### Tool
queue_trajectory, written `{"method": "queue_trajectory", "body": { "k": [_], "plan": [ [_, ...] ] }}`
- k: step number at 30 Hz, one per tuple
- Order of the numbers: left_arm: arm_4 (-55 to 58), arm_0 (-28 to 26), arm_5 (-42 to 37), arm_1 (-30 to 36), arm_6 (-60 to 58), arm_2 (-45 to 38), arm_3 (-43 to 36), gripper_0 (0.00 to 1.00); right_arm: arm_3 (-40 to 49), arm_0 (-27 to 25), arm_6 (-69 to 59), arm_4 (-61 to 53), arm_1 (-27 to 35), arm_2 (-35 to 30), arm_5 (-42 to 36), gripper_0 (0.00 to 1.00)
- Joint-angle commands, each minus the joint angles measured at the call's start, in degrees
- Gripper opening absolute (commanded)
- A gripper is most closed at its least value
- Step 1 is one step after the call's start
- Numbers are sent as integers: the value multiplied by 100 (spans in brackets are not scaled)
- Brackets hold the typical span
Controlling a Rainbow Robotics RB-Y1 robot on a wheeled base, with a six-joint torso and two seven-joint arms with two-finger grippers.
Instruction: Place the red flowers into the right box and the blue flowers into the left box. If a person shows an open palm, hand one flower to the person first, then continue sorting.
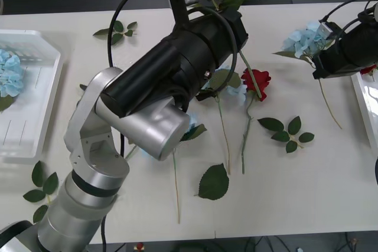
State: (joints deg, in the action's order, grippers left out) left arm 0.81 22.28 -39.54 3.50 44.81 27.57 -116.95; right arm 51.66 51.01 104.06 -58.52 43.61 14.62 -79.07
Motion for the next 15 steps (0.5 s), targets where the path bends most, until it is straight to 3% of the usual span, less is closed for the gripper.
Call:
{"method": "queue_trajectory", "body": {
  "k": [1, 9, 15],
  "plan": [
    [-309, -83, 210, -288, -482, 240, 5, 0, -174, 146, -70, -177, 157, 252, 269, 0],
    [-555, -92, 316, -297, -632, 328, 14, 0, -693, 128, -53, -309, -28, 1034, 1051, 0],
    [-635, -83, 377, -297, -728, 328, 14, 0, -886, 128, 0, -300, -107, 1245, 1227, 0]
  ]
}}
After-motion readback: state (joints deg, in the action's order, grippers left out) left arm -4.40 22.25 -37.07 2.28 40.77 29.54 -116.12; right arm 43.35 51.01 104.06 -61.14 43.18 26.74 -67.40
